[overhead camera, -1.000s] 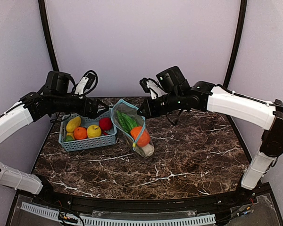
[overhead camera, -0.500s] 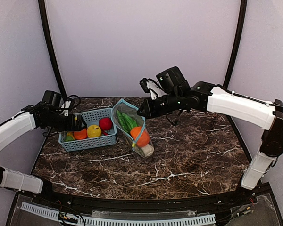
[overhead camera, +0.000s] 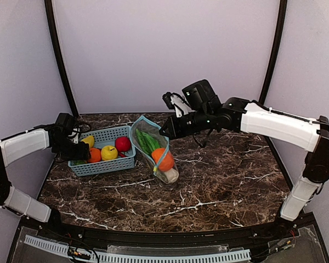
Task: Place the food in the zip-top bag and seal the zipper
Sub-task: Pick up the fake vegetable from the bin, then place the fake vegetable in the zipper food storage bag.
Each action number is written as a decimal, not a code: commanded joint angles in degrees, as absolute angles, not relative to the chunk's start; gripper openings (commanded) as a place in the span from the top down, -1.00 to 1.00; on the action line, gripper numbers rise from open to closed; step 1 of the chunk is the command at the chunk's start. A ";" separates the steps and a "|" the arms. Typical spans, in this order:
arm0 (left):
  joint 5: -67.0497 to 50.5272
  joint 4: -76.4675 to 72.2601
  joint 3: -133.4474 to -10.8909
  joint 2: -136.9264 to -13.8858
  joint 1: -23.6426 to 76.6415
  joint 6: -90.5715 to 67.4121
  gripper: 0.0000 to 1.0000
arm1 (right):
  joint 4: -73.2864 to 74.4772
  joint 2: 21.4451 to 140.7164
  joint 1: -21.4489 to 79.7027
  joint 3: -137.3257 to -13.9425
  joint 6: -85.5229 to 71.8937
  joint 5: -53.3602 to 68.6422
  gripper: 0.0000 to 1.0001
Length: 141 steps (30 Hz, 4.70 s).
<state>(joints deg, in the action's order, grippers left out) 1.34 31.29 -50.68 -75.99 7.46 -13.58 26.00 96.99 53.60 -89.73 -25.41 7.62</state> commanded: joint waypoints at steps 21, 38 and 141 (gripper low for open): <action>-13.49 26.66 -52.18 -83.71 7.08 -9.40 -0.06 | 21.41 93.95 52.21 -87.85 -24.76 8.08 1.00; 2.98 32.97 -49.33 -80.04 7.02 -13.42 -0.45 | 21.03 93.83 52.15 -87.13 -25.23 8.56 1.00; -39.24 20.97 -85.92 -77.99 27.88 -18.34 0.99 | 21.97 94.92 51.77 -89.32 -25.17 9.04 1.00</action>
